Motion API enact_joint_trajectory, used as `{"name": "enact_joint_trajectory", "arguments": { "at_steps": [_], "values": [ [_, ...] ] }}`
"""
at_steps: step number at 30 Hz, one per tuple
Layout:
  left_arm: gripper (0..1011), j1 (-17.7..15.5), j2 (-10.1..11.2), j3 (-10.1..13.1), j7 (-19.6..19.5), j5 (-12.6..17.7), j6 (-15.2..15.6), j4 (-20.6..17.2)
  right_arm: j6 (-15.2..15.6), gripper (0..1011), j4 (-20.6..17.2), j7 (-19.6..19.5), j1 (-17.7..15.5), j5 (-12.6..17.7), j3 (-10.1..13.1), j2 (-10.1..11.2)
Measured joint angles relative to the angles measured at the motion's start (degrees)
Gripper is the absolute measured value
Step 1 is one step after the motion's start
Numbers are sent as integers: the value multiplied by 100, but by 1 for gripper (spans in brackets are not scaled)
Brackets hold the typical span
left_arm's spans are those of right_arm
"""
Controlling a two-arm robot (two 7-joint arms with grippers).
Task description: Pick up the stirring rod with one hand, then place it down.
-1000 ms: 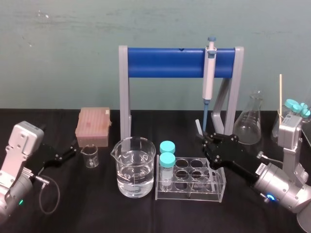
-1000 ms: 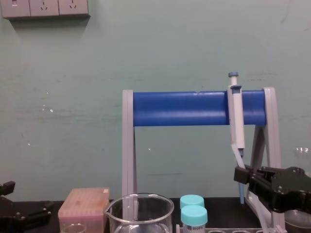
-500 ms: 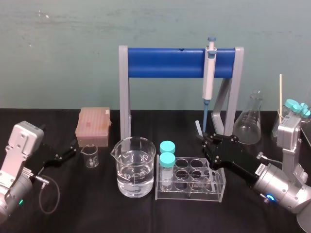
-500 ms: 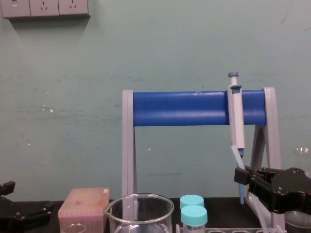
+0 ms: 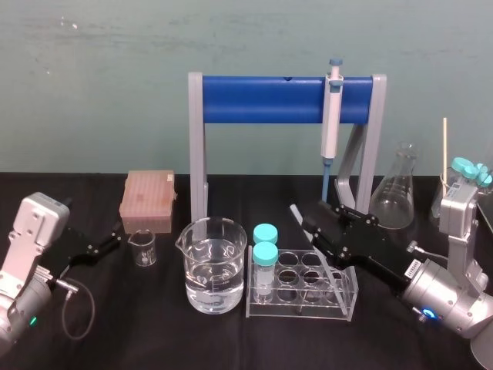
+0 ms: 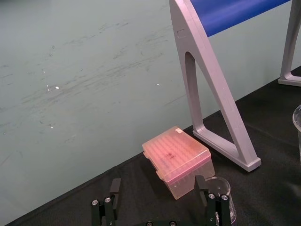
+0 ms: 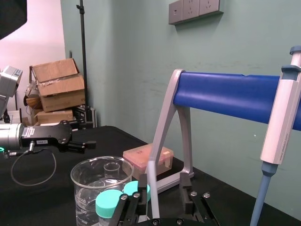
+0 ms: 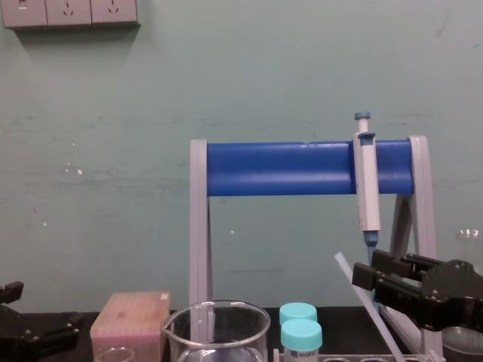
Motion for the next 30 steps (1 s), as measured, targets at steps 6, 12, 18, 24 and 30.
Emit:
{"name": "enact_joint_trajectory", "arguments": {
  "at_steps": [6,12,18,24,30],
  "values": [
    [1000,0,0,0,0,0,0,0,0,601,0,0,0,3,0,0],
    [1000,0,0,0,0,0,0,0,0,784,0,0,0,6,0,0],
    [1000,0,0,0,0,0,0,0,0,941,0,0,0,6,0,0],
    [1000,0,0,0,0,0,-1,0,-155,1000,-141,-248,-63,-9,164,-31],
    [1000,0,0,0,0,0,0,0,-382,1000,-513,-1030,-255,-357,561,-91]
  ]
}}
